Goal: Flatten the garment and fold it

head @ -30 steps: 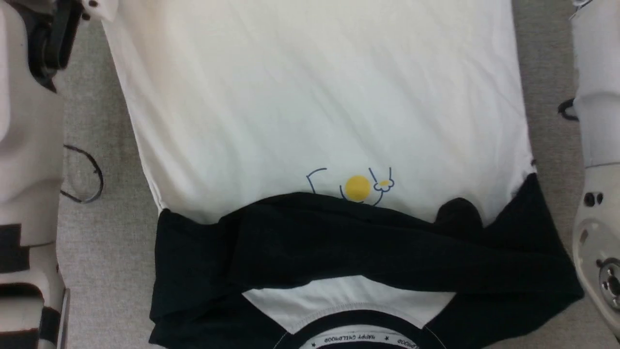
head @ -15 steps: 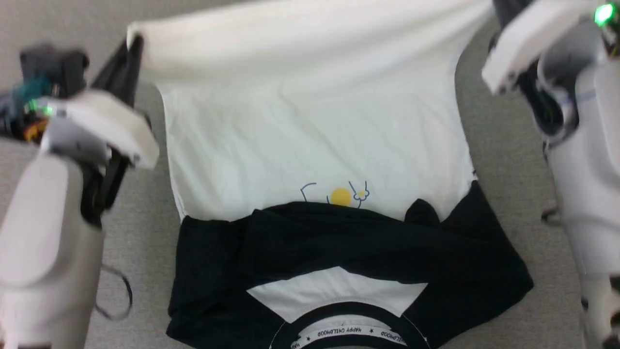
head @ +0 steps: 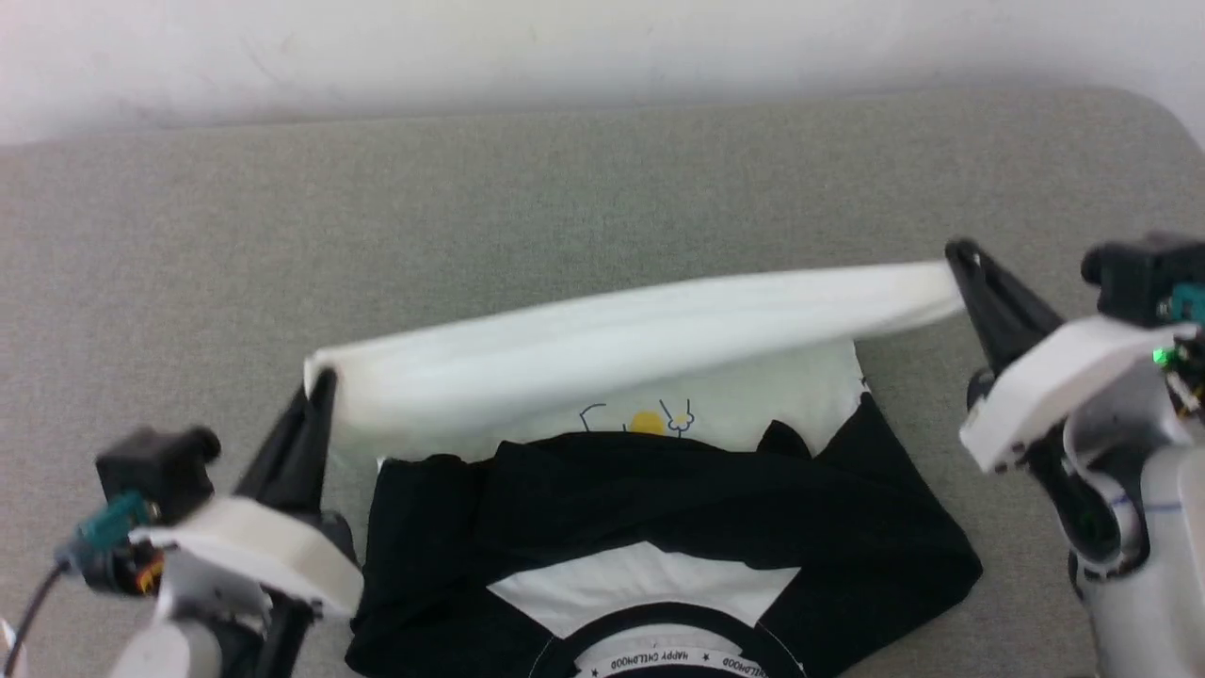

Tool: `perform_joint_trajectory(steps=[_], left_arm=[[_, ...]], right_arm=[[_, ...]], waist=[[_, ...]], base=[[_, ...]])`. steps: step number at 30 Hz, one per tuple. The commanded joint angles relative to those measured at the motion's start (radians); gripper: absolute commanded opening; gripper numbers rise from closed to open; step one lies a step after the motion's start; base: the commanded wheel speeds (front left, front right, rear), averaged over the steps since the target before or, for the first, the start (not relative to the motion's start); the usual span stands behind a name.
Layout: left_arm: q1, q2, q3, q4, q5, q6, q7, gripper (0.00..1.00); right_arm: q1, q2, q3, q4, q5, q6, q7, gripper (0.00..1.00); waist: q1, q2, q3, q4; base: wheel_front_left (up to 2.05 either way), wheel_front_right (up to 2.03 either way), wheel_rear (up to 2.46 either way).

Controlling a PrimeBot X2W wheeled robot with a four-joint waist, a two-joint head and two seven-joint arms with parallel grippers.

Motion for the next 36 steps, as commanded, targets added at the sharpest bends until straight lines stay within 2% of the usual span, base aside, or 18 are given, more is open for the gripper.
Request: perform_joint_trajectory(steps=[1, 5, 11, 20, 27, 28, 29, 30, 31, 36], left_arm=[[0.047, -0.012, 0.002, -0.014, -0.01, 0.014, -0.008, 0.0], [0.158, -0.041, -0.009, -0.04, -0.024, 0.028, -0.029, 0.0], [0.257, -0.057, -0.051, -0.007, -0.011, 0.019, -0.062, 0.0], [0.31, -0.045, -0.12, 0.107, 0.034, -0.006, -0.078, 0.0], [0.296, -0.06, -0.16, 0.214, 0.041, -0.027, -0.088, 0.01], [0.293, -0.064, -0.163, 0.224, 0.04, -0.026, -0.089, 0.31], [0.291, -0.067, -0.165, 0.232, 0.04, -0.025, -0.088, 0.47], [0.291, -0.071, -0.166, 0.24, 0.036, -0.024, -0.084, 0.84], [0.291, -0.072, -0.167, 0.247, 0.033, -0.023, -0.082, 1.0], [0.304, -0.067, -0.141, 0.238, 0.029, 0.0, -0.11, 1.0]], right_arm=[[0.048, 0.014, -0.02, -0.03, -0.004, -0.001, 0.012, 0.0], [0.175, 0.044, -0.059, -0.102, -0.03, -0.001, 0.051, 0.0], [0.337, 0.084, -0.097, -0.164, -0.082, -0.001, 0.079, 0.0], [0.491, 0.128, -0.138, -0.145, -0.127, -0.001, 0.105, 0.0], [0.539, 0.146, -0.137, -0.084, -0.133, -0.001, 0.134, 0.0], [0.543, 0.148, -0.134, -0.072, -0.129, -0.001, 0.141, 0.11], [0.549, 0.149, -0.131, -0.061, -0.126, -0.001, 0.152, 0.34], [0.556, 0.151, -0.131, -0.051, -0.123, -0.001, 0.167, 1.0], [0.564, 0.151, -0.131, -0.042, -0.12, -0.001, 0.184, 1.0], [0.591, 0.154, -0.155, -0.053, -0.113, -0.001, 0.207, 1.0]], waist=[[0.0003, 0.0, -0.038, -0.005], [0.0003, 0.0, -0.054, 0.0], [0.0003, 0.0, -0.061, 0.013], [0.0003, 0.0, -0.074, 0.029], [0.0003, 0.0, -0.082, 0.033], [0.0003, 0.0, -0.084, 0.033], [0.0003, 0.0, -0.088, 0.034], [0.0003, 0.0, -0.093, 0.035], [0.0003, 0.0, -0.097, 0.036], [0.0003, 0.0, -0.123, 0.041]], base=[[0.0, 0.0, 0.0], [0.0, 0.0, 0.0], [0.0, 0.0, 0.0], [0.0, 0.0, 0.0], [0.0, 0.0, 0.0], [0.0, 0.0, 0.0], [0.0, 0.0, 0.0], [0.0, 0.0, 0.0], [0.0, 0.0, 0.0], [0.0, 0.0, 0.0]])
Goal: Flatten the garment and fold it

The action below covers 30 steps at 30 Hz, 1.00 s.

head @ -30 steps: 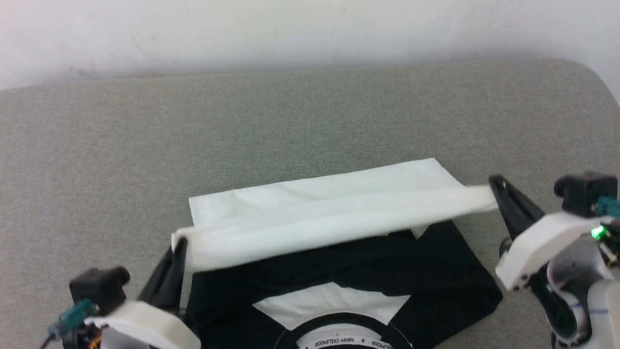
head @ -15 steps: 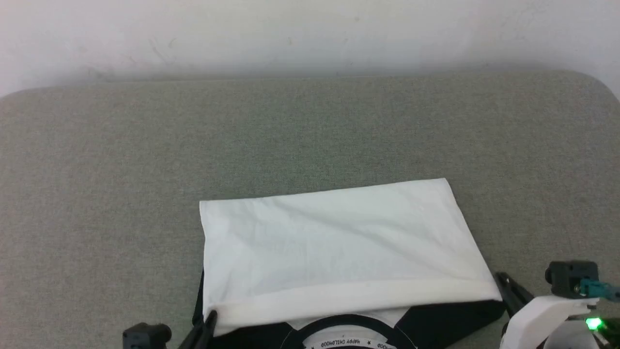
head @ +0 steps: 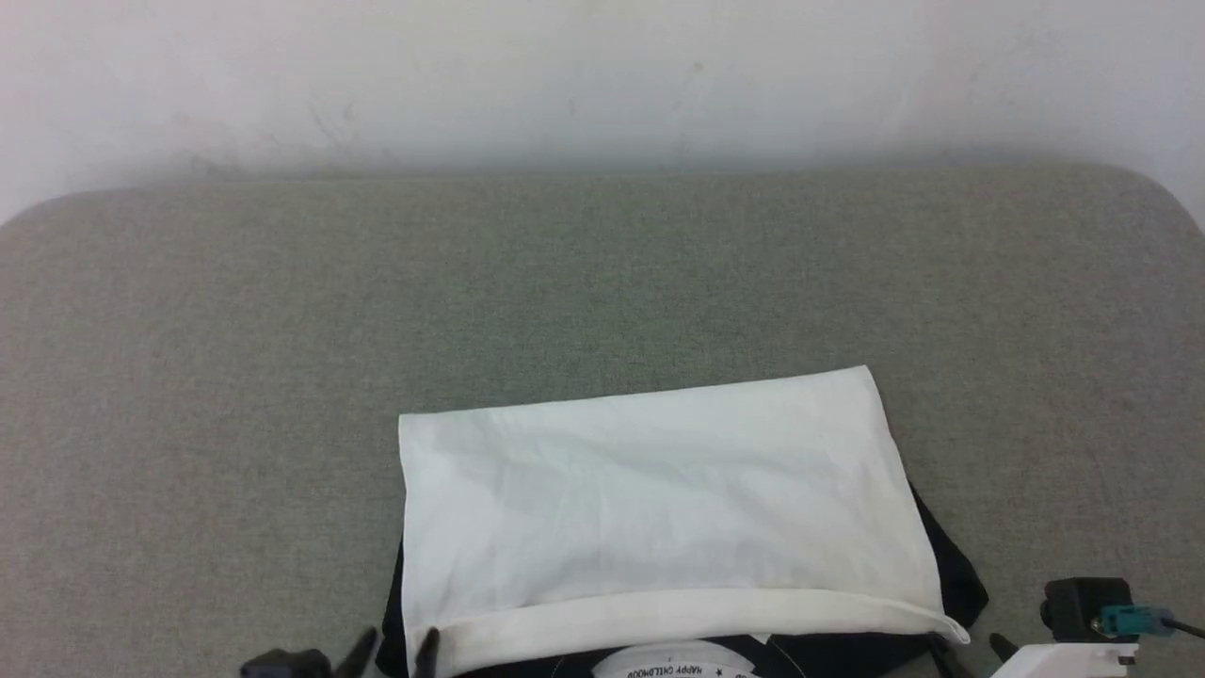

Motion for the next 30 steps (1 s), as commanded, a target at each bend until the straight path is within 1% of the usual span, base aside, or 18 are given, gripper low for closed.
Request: perform_joint_trajectory(steps=[1, 8, 11, 14, 18, 22, 30], left_arm=[[0.003, 0.003, 0.02, -0.017, 0.001, 0.016, -0.033, 1.0], [-0.01, -0.004, 0.063, -0.082, 0.046, 0.061, -0.185, 1.0], [-0.039, -0.014, 0.079, -0.083, 0.066, 0.079, -0.223, 1.0], [-0.07, -0.027, 0.089, -0.075, 0.078, 0.088, -0.241, 1.0], [-0.11, -0.04, 0.095, -0.065, 0.103, 0.092, -0.252, 1.0], [-0.137, -0.051, 0.099, -0.046, 0.126, 0.096, -0.257, 1.0], [-0.191, -0.079, 0.122, -0.046, 0.17, 0.093, -0.258, 1.0]], right_arm=[[0.01, 0.003, -0.01, -0.017, 0.013, -0.001, -0.004, 1.0], [-0.004, 0.004, -0.034, -0.067, 0.057, -0.001, -0.126, 1.0], [-0.024, 0.004, -0.041, -0.067, 0.066, -0.001, -0.175, 1.0], [-0.061, 0.004, -0.039, -0.039, 0.061, -0.001, -0.205, 1.0], [-0.125, 0.004, -0.046, 0.043, 0.09, -0.001, -0.224, 1.0], [-0.197, 0.004, -0.049, 0.156, 0.122, -0.001, -0.229, 1.0], [-0.36, 0.004, -0.009, 0.408, 0.1, -0.001, -0.193, 1.0]], waist=[[0.0, 0.0, -0.016, 0.004], [0.0, 0.0, -0.052, 0.015], [0.0, 0.0, -0.066, 0.019], [0.0, 0.0, -0.072, 0.019], [0.0, 0.0, -0.08, 0.023], [0.0, 0.0, -0.086, 0.025], [0.0, 0.0, -0.071, 0.03]], base=[[0.0, 0.0, 0.0], [0.0, 0.0, 0.0], [0.0, 0.0, 0.0], [0.0, 0.0, 0.0], [0.0, 0.0, 0.0], [0.0, 0.0, 0.0], [0.0, 0.0, 0.0]])
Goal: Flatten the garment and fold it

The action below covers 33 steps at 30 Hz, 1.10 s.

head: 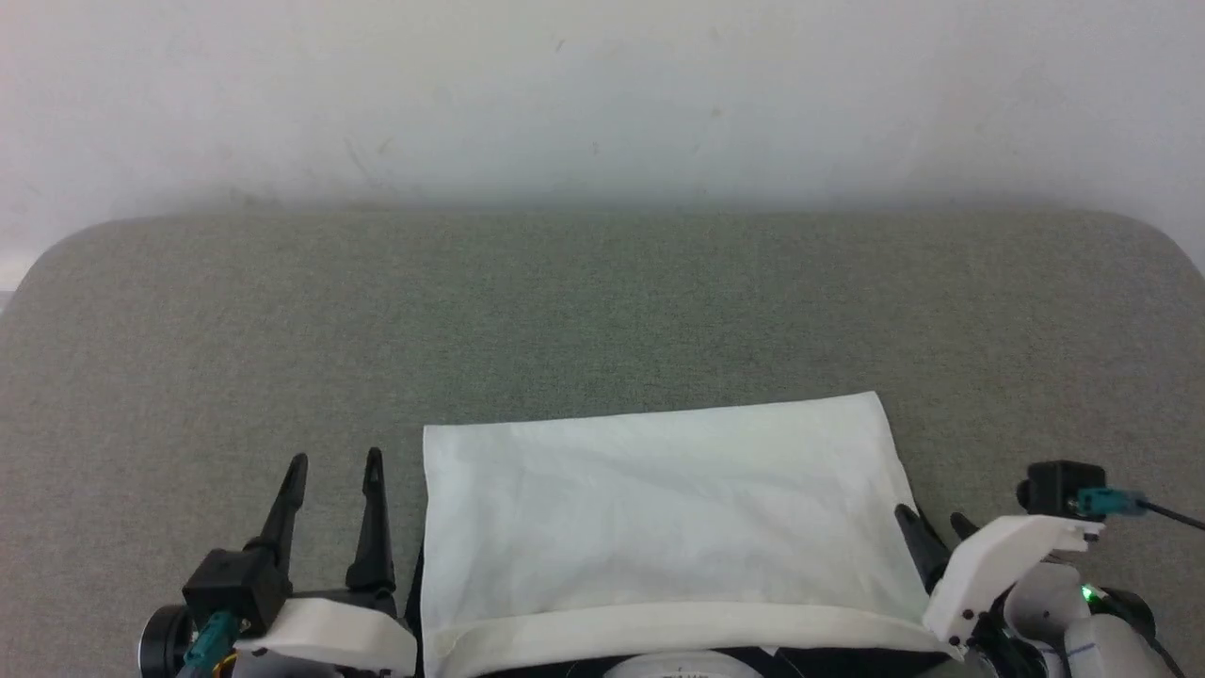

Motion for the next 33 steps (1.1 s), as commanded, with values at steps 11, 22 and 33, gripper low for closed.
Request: perform_joint_trajectory(steps=[11, 22, 33], left_arm=[[-0.05, -0.039, 0.048, 0.011, 0.036, -0.024, -0.005, 1.0], [-0.058, -0.051, 0.065, 0.037, 0.058, -0.055, -0.005, 1.0], [-0.026, -0.067, 0.08, 0.041, 0.06, -0.061, -0.005, 1.0]], right_arm=[[-0.186, 0.003, 0.017, 0.313, -0.068, -0.001, 0.153, 1.0], [-0.234, 0.003, 0.118, 0.438, 0.1, -0.001, 0.26, 0.0], [-0.163, 0.001, -0.114, 0.238, -0.114, -0.001, 0.135, 0.0]], waist=[[-0.0001, 0.0, 0.016, 0.011], [-0.0001, 0.0, 0.015, 0.014], [-0.0001, 0.0, 0.003, -0.003]], base=[[0.0, 0.0, 0.0], [0.0, 0.0, 0.0], [0.0, 0.0, 0.0]])
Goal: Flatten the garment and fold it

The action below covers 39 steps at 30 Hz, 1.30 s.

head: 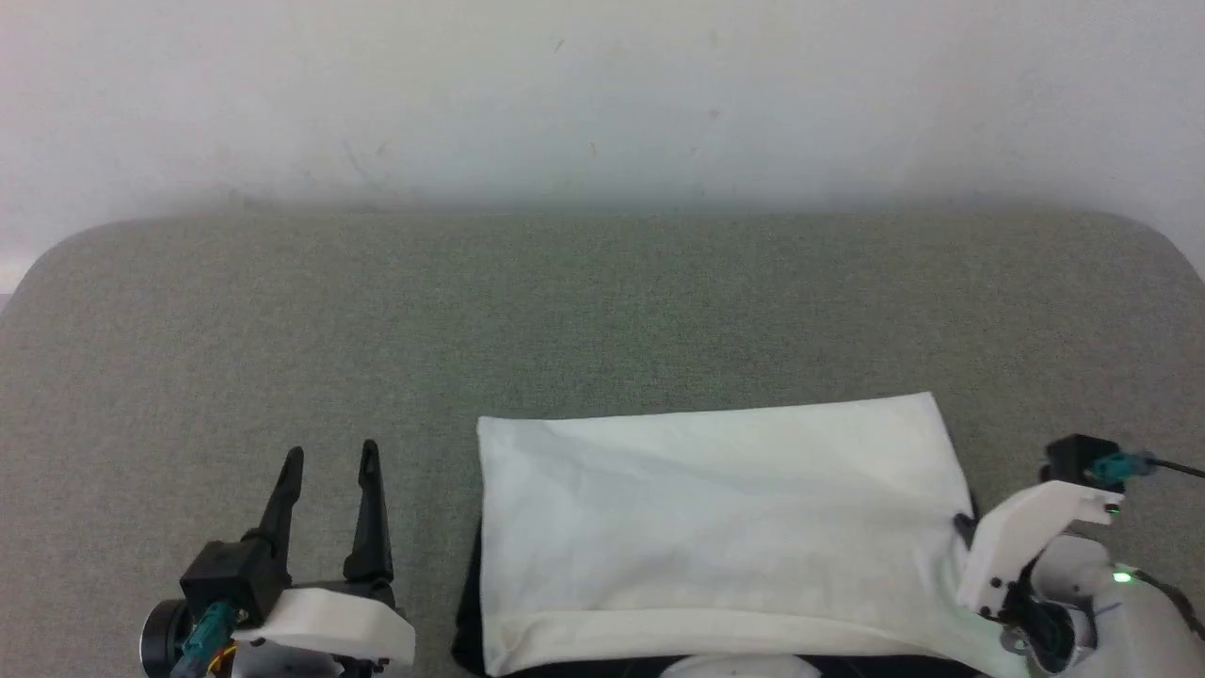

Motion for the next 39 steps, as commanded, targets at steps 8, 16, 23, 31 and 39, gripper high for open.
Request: perform_joint_trajectory(steps=[8, 16, 23, 31, 39], left_arm=[[0.005, -0.015, 0.011, -0.001, 0.007, -0.01, -0.005, 1.0], [-0.001, -0.018, 0.018, 0.003, 0.011, -0.016, -0.005, 1.0], [-0.011, -0.023, 0.015, 0.008, 0.016, -0.022, -0.005, 1.0], [-0.026, -0.026, 0.016, 0.008, 0.022, -0.029, -0.005, 1.0], [-0.064, -0.036, -0.002, 0.017, 0.029, -0.045, -0.005, 1.0]], right_arm=[[0.108, -0.01, -0.241, -0.275, -0.187, -0.002, 0.046, 0.0], [0.173, -0.01, -0.159, -0.447, -0.102, -0.002, 0.14, 0.0], [0.257, -0.01, 0.048, -0.71, 0.017, -0.002, 0.303, 0.0], [0.251, -0.01, 0.374, -0.895, 0.02, -0.002, 0.4, 0.0], [0.114, -0.01, 0.584, -0.696, 0.056, -0.002, 0.314, 0.0]], waist=[[0.0, -0.0001, 0.02, -0.012], [0.0, -0.0001, 0.027, -0.017], [0.0, -0.0001, 0.031, -0.007], [0.0, -0.0001, 0.046, 0.013], [0.0, -0.0001, 0.087, 0.06]], base=[[0.0, 0.0, 0.0], [0.0, 0.0, 0.0], [0.0, 0.0, 0.0], [0.0, 0.0, 0.0], [0.0, 0.0, 0.0]])
